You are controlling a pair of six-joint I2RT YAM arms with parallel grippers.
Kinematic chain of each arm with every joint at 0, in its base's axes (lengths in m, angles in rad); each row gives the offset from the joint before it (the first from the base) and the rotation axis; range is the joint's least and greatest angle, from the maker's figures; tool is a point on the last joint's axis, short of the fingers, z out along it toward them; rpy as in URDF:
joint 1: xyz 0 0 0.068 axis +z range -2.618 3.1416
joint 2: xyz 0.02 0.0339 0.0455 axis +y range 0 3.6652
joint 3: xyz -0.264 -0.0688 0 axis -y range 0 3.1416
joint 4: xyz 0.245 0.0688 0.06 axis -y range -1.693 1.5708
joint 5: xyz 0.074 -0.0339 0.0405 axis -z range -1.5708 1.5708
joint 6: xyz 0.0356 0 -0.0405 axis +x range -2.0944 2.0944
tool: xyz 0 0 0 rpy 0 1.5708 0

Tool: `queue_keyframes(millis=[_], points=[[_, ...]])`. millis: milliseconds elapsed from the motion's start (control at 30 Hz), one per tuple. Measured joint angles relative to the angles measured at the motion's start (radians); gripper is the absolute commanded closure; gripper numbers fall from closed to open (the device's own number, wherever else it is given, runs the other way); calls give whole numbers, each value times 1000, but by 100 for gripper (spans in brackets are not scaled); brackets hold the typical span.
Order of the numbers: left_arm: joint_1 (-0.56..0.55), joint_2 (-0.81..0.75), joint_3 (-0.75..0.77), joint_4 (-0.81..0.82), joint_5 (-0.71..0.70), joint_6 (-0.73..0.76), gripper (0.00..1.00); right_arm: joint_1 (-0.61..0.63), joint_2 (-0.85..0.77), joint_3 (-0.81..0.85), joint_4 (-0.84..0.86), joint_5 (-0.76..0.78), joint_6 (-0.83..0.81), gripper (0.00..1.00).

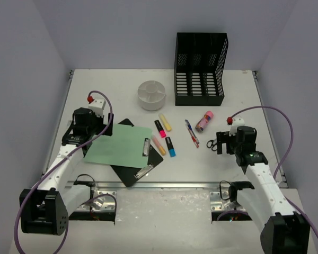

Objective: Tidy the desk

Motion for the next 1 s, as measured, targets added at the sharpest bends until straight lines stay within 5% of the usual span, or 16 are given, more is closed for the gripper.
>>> queue_keyframes(millis=[200,500,1000], points=[[0,16,0,14,-64,-24,0,0,109,201,-111,74,198,5],[0,28,0,24,-124,-42,0,3,496,684,-369,32,500,12],[0,58,0,32,-175,-51,0,9,1015,1076,-618,-122,699,18]])
